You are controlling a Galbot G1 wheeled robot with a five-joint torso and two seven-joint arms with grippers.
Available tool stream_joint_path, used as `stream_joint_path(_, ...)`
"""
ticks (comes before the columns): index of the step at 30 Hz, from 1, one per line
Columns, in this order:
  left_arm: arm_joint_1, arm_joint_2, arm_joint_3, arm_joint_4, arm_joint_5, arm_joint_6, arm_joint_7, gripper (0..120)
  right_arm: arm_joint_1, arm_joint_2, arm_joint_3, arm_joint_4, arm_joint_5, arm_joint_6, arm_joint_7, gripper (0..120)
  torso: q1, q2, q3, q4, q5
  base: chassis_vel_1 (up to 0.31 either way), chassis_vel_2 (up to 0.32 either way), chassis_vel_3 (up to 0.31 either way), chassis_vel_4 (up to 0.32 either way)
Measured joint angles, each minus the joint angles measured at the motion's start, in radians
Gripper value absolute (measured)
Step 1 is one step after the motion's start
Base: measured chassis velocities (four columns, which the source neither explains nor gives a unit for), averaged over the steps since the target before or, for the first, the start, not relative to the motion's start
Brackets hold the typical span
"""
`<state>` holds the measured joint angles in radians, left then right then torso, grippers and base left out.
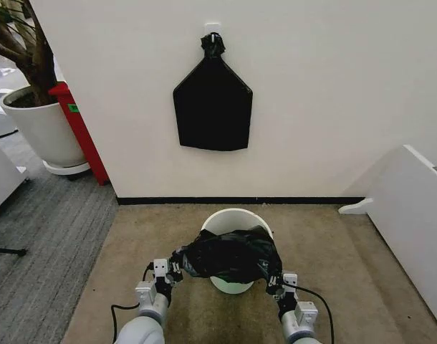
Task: Place the garbage bag over the trash bin.
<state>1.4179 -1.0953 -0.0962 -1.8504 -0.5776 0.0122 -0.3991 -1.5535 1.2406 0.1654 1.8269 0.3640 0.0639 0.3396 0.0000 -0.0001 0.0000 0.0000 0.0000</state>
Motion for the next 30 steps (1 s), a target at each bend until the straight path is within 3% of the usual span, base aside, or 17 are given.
stream_joint_path(19, -0.021, -0.011, 0.006, 0.081, 0.038, -0.044, 0.009, 0, 0.016, 0.009, 0.001, -0.059, -0.01, 0.015, -0.016, 0, 0.0, 0.0, 0.0, 0.0001, 0.0001, 0.0, 0.0, 0.0, 0.0)
stream_joint_path(30, -0.081, -0.04, 0.015, 0.185, 0.073, -0.185, 0.066, 0, 0.047, 0.009, 0.011, -0.093, -0.019, 0.03, -0.034, 0, 0.0, 0.0, 0.0, 0.0, 0.0, 0.0, 0.0, 0.0, 0.0)
